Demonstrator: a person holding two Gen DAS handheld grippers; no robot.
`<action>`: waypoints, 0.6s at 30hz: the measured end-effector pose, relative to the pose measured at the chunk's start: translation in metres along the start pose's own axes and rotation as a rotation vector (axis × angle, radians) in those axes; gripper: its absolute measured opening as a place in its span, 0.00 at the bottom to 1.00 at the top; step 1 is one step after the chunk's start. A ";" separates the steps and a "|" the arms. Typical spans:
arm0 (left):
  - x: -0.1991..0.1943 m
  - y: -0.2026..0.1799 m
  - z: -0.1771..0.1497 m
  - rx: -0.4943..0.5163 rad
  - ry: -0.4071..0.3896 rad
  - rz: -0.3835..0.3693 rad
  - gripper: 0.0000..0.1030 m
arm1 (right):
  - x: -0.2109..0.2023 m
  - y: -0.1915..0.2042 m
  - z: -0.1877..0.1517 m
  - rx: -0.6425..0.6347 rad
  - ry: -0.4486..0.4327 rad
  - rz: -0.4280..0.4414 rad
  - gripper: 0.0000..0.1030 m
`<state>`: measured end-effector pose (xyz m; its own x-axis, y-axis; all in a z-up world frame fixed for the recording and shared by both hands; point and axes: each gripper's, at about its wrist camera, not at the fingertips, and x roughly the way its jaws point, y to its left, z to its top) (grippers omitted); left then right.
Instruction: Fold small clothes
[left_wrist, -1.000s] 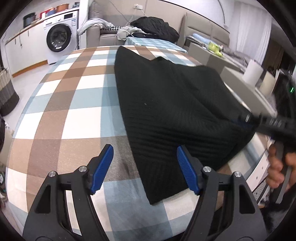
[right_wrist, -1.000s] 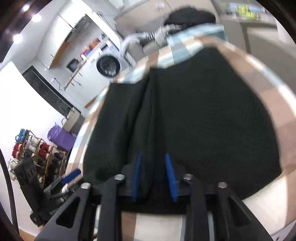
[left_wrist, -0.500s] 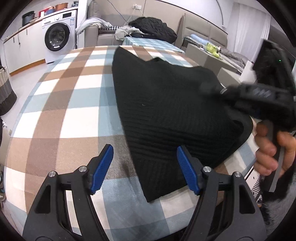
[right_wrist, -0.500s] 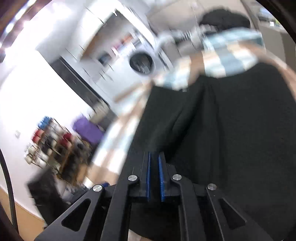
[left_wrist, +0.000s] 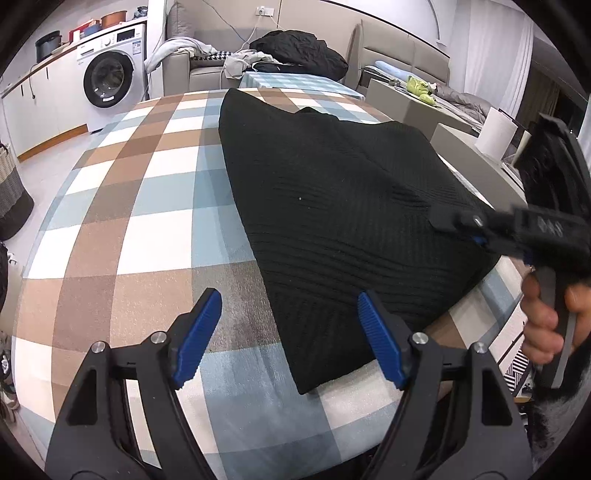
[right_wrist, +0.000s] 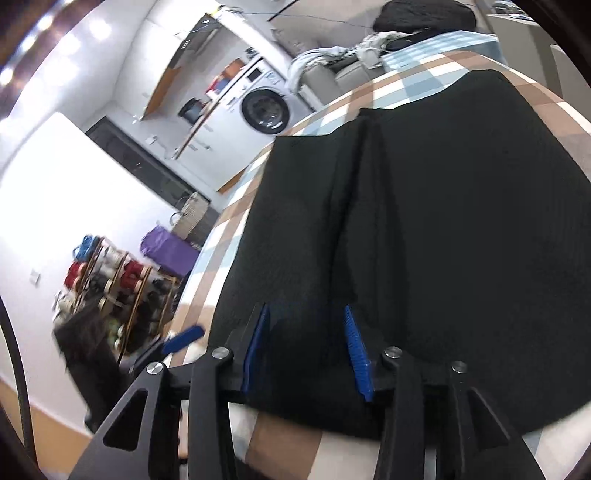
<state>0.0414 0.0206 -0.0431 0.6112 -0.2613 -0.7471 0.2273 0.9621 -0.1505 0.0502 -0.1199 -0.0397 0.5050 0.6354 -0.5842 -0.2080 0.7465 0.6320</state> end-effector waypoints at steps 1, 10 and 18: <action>0.000 0.001 0.000 -0.004 0.002 -0.003 0.72 | 0.002 0.004 -0.003 -0.021 -0.002 -0.006 0.40; -0.006 0.010 0.003 -0.052 -0.023 -0.014 0.72 | -0.025 0.028 -0.009 -0.121 -0.104 0.009 0.10; 0.002 0.006 -0.001 -0.035 0.014 -0.014 0.72 | 0.000 0.009 -0.016 -0.100 0.002 -0.124 0.19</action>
<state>0.0429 0.0257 -0.0458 0.5975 -0.2738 -0.7537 0.2090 0.9606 -0.1833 0.0350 -0.1099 -0.0416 0.5306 0.5371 -0.6558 -0.2266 0.8354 0.5008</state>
